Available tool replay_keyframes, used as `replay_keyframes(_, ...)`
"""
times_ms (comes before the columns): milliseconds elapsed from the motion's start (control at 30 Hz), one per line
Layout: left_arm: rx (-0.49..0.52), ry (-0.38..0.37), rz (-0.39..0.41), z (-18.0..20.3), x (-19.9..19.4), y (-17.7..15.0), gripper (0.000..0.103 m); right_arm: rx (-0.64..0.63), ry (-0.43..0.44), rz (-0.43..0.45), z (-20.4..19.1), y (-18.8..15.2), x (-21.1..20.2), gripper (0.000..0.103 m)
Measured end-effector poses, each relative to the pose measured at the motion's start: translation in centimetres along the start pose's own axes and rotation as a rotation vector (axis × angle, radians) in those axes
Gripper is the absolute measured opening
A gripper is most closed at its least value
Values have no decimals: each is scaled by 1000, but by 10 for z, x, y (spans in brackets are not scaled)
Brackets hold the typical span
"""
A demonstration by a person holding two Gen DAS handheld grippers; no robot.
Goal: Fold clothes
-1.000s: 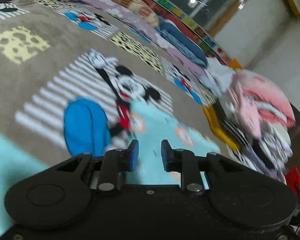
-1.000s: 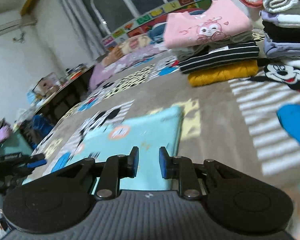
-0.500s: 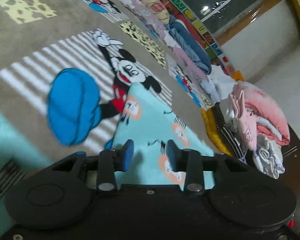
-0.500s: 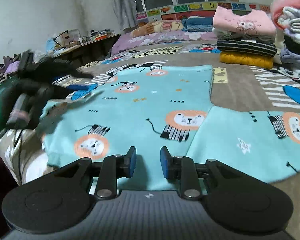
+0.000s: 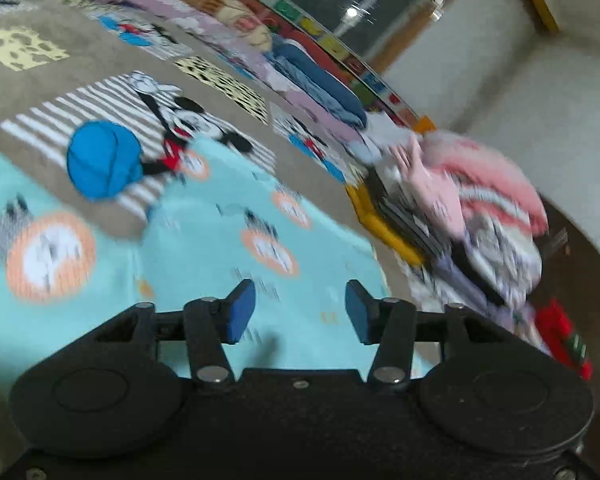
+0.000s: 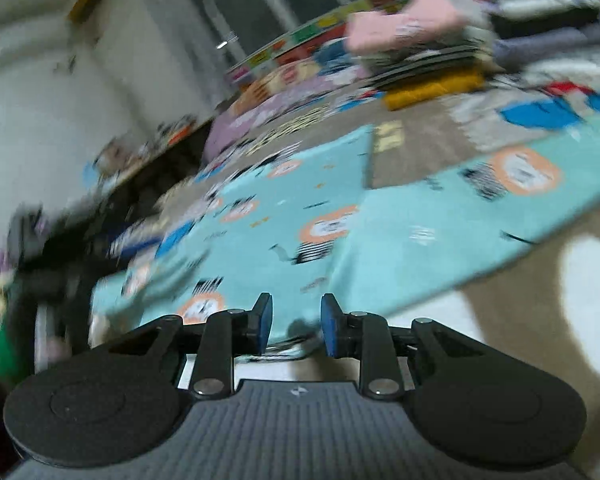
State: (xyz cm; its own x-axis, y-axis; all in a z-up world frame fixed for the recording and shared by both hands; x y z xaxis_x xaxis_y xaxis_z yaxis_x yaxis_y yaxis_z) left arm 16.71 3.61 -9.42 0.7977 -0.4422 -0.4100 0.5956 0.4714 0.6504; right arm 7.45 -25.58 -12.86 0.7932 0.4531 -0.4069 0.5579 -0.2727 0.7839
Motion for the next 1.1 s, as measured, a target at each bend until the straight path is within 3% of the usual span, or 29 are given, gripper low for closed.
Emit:
replay_keyframes(167, 295, 24, -84, 46, 5, -61, 56, 245, -54, 101, 51, 6, -25, 33)
replay_keyframes(367, 454, -4, -95, 84, 6, -103, 58, 469, -99, 189, 104, 0, -48, 36)
replay_keyframes(500, 604, -13, -84, 110, 3, -129, 58, 514, -100, 212, 118, -2, -55, 37)
replay_keyframes(600, 742, -4, -81, 130, 3, -150, 58, 500, -82, 223, 119, -1, -58, 45)
replay_keyframes(833, 1088, 112, -34, 157, 19, -194, 58, 543, -27, 330, 135, 14, -80, 55)
replay_keyframes(933, 1156, 134, -41, 158, 26, -203, 44, 602, 0, 367, 147, 17, -87, 60)
replay_keyframes(1100, 1211, 137, -31, 163, 33, -208, 44, 660, 38, 369, 156, 18, -84, 65)
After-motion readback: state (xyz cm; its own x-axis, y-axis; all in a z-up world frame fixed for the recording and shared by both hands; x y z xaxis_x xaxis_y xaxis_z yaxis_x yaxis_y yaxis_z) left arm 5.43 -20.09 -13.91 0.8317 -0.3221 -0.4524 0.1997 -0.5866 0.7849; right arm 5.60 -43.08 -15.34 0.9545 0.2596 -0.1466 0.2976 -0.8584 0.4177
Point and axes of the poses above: each gripper's, at about its wrist camera, not at the fingertips, and x roughly the way its jaws point, z to its right, y to its top, the point moved 8 cm from there along x, roughly the way its jaws point, and after that the axes turned 6 degrees about -x, right-handed, at the moved point
